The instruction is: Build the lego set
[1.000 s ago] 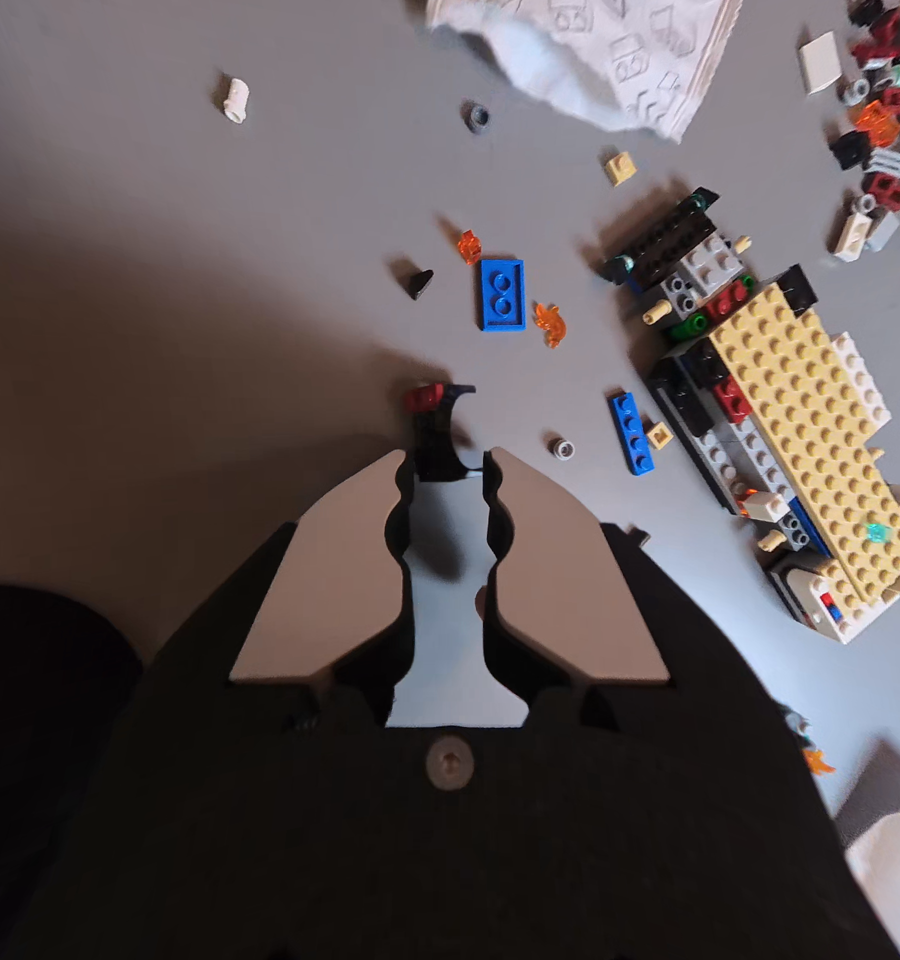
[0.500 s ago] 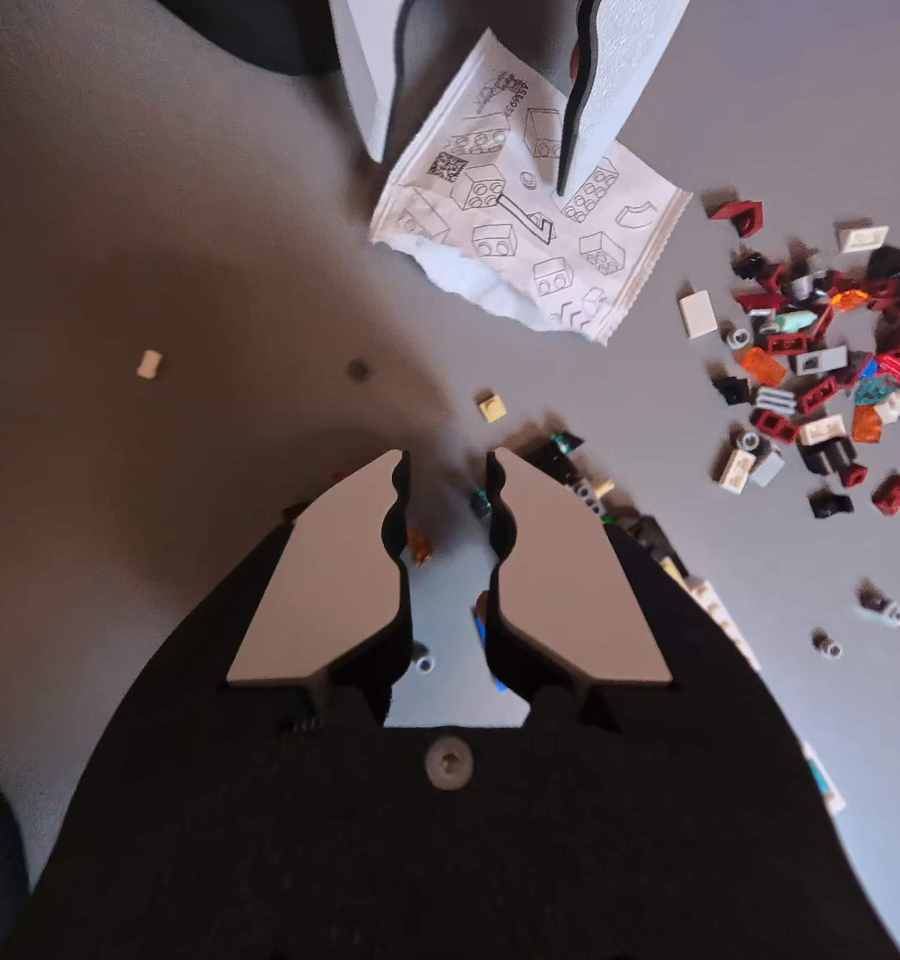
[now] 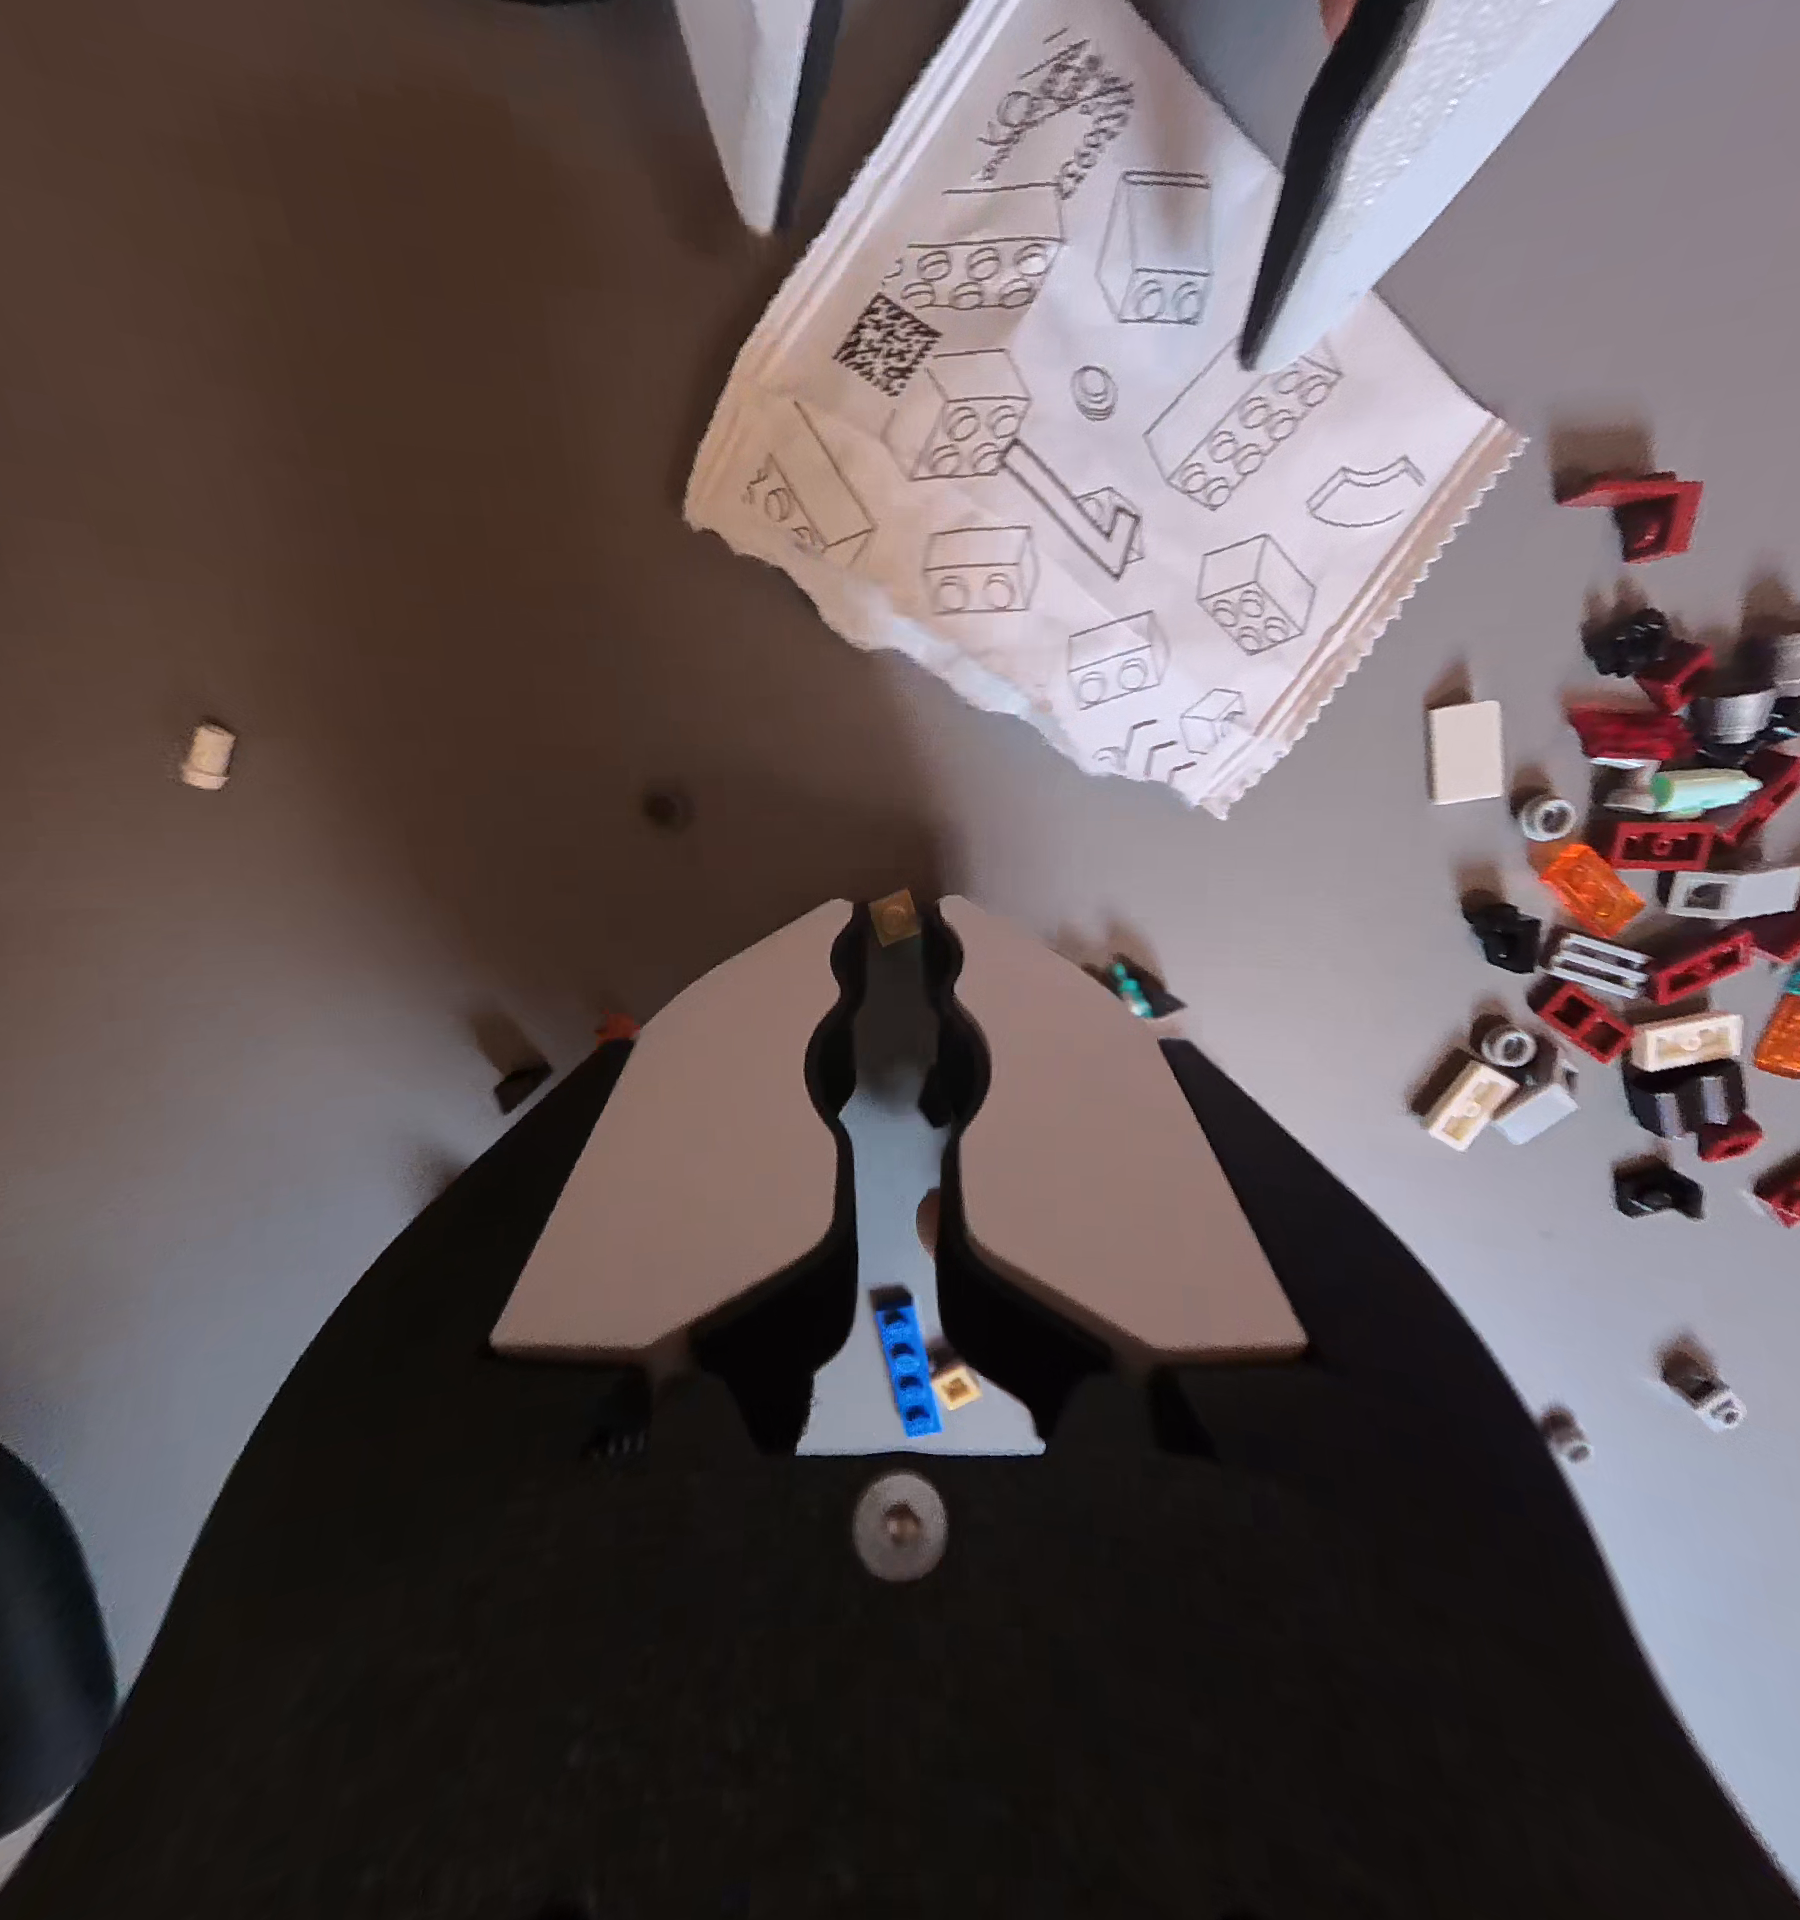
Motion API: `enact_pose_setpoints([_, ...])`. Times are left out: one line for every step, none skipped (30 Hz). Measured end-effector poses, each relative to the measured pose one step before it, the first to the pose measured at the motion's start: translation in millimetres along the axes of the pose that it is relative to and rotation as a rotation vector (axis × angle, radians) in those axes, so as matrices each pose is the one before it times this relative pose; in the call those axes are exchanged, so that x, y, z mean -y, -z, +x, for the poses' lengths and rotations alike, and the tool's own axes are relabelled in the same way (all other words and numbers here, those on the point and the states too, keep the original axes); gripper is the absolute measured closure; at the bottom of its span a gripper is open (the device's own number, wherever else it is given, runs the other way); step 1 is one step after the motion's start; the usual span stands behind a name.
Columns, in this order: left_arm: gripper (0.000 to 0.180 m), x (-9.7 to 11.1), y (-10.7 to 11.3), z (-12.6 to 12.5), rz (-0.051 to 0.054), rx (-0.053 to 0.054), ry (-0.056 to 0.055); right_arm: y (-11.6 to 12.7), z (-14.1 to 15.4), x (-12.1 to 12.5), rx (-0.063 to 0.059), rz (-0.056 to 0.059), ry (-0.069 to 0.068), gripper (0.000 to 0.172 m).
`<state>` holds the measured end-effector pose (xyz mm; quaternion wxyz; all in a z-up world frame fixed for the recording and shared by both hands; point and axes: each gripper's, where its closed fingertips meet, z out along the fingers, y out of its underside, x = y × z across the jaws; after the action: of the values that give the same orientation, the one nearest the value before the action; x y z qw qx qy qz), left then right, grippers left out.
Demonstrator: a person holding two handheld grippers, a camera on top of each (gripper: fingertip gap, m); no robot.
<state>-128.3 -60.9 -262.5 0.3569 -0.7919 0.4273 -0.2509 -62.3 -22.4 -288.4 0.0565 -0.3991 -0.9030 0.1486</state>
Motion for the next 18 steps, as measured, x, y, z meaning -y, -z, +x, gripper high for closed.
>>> enact_pose_setpoints([0.123, -0.08, 0.62, -0.14, 0.0009, 0.0030, -0.0013, 0.13, -6.40, -0.81, 0.0114, 0.0019, 0.0039, 0.162])
enact_pose_setpoints([0.123, -0.20, 0.62, -0.30, 0.0005, 0.0021, 0.0000, 0.23, -7.28, -1.39, 0.0098, 0.0023, 0.0032, 0.162])
enact_pose_setpoints([0.123, -0.36, 0.68, -0.36, 0.0001, 0.0010, 0.0030, 0.31, -7.58, -1.92, 0.0071, -0.0005, 0.0019, 0.162])
enact_pose_setpoints([0.123, -0.73, 0.30, -1.12, -0.0029, 0.0039, 0.0040, 0.52, -7.47, -2.49, 0.0030, -0.0034, 0.0009, 0.162])
enact_pose_setpoints([0.122, -0.74, 0.22, -0.50, -0.0018, -0.0003, 0.0027, 0.52, -7.00, -2.82, 0.0006, -0.0037, -0.0009, 0.162])
enact_pose_setpoints([0.122, -0.56, -0.12, -0.41, -0.0013, -0.0004, 0.0030, 0.54, -5.97, -2.51, -0.0026, 0.0000, -0.0041, 0.162])
enact_pose_setpoints([0.122, -0.21, -0.21, -0.37, -0.0007, 0.0002, 0.0012, 0.38, -4.05, -1.75, -0.0099, 0.0068, -0.0076, 0.162])
enact_pose_setpoints([0.122, -0.12, -0.45, 0.00, -0.0013, 0.0001, 0.0000, 0.28, -2.79, -0.88, -0.0115, 0.0112, -0.0100, 0.161])
enact_pose_setpoints([0.122, -0.40, -0.57, -0.05, -0.0043, 0.0015, -0.0008, 0.27, -2.07, -0.59, -0.0096, 0.0111, -0.0105, 0.162])
enact_pose_setpoints([0.122, 0.05, -0.75, 0.39, -0.0014, -0.0003, -0.0033, 0.21, -0.69, -0.47, -0.0123, 0.0103, -0.0093, 0.162])
enact_pose_setpoints([0.122, 0.47, -0.85, 1.03, 0.0015, -0.0034, -0.0012, 0.27, 0.22, -0.17, -0.0123, 0.0094, -0.0073, 0.161])
enact_pose_setpoints([0.122, 0.66, -0.82, 0.71, 0.0023, -0.0027, 0.0006, 0.11, 0.07, -0.17, -0.0078, 0.0077, -0.0069, 0.161])
enact_pose_setpoints([0.122, 0.52, -0.86, 0.29, 0.0015, -0.0003, 0.0004, 0.14, 0.25, -0.12, -0.0055, 0.0061, -0.0071, 0.161])
enact_pose_setpoints([0.122, 0.37, -0.79, 0.29, 0.0006, 0.0014, 0.0004, 0.05, 0.36, 0.14, -0.0056, 0.0055, -0.0062, 0.160])
enact_pose_setpoints([0.122, 0.38, -0.73, 0.38, 0.0016, 0.0011, -0.0005, 0.08, 0.18, -0.11, -0.0042, 0.0040, -0.0044, 0.159])
enact_pose_setpoints([0.122, 0.26, -0.63, 0.61, 0.0013, 0.0002, -0.0014, 0.17, 0.11, -0.05, -0.0048, 0.0039, -0.0034, 0.159])
enact_pose_setpoints([0.122, 0.34, -0.52, 0.22, 0.0016, 0.0013, -0.0012, 0.11, 0.47, -0.17, -0.0059, 0.0040, -0.0046, 0.158])
enact_pose_setpoints([0.122, 0.23, -0.37, 0.26, 0.0014, 0.0009, 0.0001, 0.25, 0.33, -0.22, -0.0048, 0.0037, -0.0057, 0.157])
